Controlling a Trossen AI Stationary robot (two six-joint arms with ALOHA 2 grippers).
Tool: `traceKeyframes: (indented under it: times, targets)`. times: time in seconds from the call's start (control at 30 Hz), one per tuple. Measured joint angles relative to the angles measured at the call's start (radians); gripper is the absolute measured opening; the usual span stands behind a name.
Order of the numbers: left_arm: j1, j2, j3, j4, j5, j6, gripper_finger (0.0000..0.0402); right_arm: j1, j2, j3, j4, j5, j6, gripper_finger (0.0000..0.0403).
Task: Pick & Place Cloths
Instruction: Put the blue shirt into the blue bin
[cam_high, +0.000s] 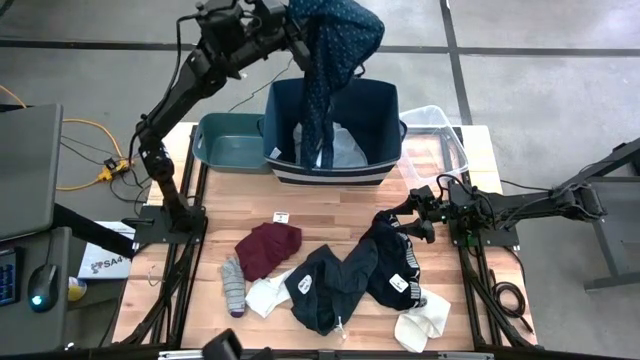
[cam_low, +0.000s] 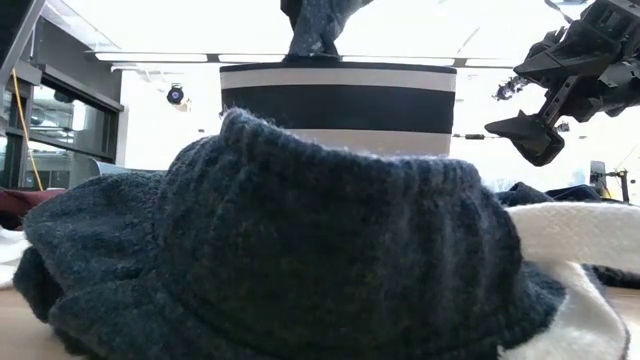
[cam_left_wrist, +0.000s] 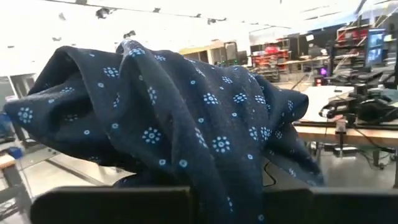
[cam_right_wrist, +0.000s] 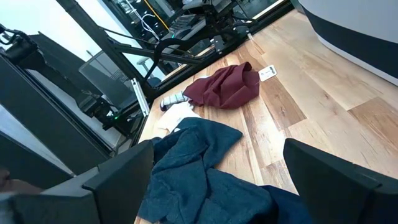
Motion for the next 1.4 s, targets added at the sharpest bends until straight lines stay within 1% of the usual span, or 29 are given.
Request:
traceKeyframes:
  times: [0.17,0.27,0.53,0.77,0.93,1.23,1.4]
  targets:
    - [0.023,0.011,0.000,-0.116,0.089,0.020,0.0033,0.000,0.000,0.000,0.000,-0.001,0.000,0.0353]
    - [0.028,0.019,0.000,-0.252,0.131,0.030,0.0033,0.000,0.000,0.000,0.000,-0.001,0.000,0.0353]
    - [0.036,0.075,0.000,-0.557,0.138,0.034,0.0033,0.000,0.000,0.000,0.000,0.000,0.000,0.0353]
    - [0.013,0.136,-0.002,-0.741,0.148,-0.018,0.0033,0.000,0.000,0.000,0.000,0.000,0.000,0.0353]
    - [-0.006,0.190,-0.001,-0.813,0.148,-0.025,0.0033,0.000,0.000,0.000,0.000,-0.001,0.000,0.0353]
    - [-0.030,0.284,-0.002,-0.823,0.140,-0.063,0.0033,0.000,0.000,0.000,0.000,0.000,0.000,0.0353]
    - [-0.030,0.298,-0.002,-0.850,0.134,-0.071,0.0033,0.000,0.000,0.000,0.000,-0.001,0.000,0.0353]
